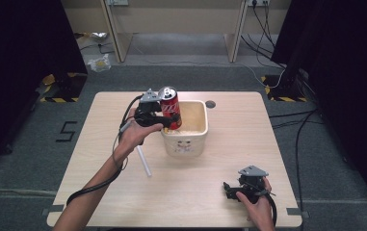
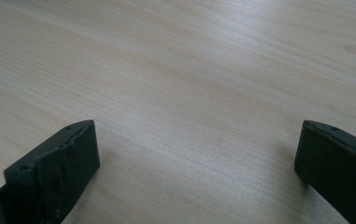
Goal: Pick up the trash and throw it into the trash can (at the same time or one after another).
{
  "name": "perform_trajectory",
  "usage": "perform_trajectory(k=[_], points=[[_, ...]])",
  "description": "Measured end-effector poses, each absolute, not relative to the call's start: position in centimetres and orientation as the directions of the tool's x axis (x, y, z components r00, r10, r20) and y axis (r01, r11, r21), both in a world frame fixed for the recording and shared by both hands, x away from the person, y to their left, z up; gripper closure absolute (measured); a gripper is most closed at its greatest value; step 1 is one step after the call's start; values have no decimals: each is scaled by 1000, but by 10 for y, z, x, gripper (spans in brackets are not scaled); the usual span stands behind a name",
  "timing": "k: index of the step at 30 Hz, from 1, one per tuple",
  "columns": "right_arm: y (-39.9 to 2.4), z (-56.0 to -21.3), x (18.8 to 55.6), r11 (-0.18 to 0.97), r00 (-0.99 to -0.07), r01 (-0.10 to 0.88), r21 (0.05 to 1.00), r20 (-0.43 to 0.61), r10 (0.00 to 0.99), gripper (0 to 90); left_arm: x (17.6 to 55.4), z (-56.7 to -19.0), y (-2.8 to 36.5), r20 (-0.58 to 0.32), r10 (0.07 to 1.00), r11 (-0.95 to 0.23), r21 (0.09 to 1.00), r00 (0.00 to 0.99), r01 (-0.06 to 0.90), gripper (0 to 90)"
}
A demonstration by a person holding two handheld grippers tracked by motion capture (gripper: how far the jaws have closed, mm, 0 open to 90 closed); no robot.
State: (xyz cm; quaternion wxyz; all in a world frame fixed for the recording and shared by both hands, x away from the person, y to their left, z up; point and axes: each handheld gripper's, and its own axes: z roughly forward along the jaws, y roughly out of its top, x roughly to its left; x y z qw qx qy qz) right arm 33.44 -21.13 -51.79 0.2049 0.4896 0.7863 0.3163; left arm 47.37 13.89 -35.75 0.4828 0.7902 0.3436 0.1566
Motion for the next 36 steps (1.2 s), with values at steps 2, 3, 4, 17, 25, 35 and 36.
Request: perform_trajectory(k=[2,3,4,17,25,35,36], points=[[-211,-518,334,321,-437,640,698,-13,899,3,474,-361,138,-83,692,-305,866,717,395,334],[-211,-518,334,321,-437,640,698,-13,900,3,474,-362,138,-83,692,-308,864,717,398,334],[-211,-518,334,321,-437,640,698,-13,900,3,474,-363,139,-86,692,-308,863,716,401,334],[-211,-518,334,320,-436,641,698,-12,900,3,474,-374,137,-90,686,-329,847,722,418,321],[-211,-518,334,320,-437,640,699,-12,899,3,474,-377,137,-100,681,-330,842,725,426,305],[-211,-518,334,323,-441,638,699,-12,897,3,472,-372,141,-102,682,-316,852,724,418,310],[-211,-518,334,323,-441,638,699,-12,897,3,472,-372,142,-103,682,-312,855,724,415,308]])
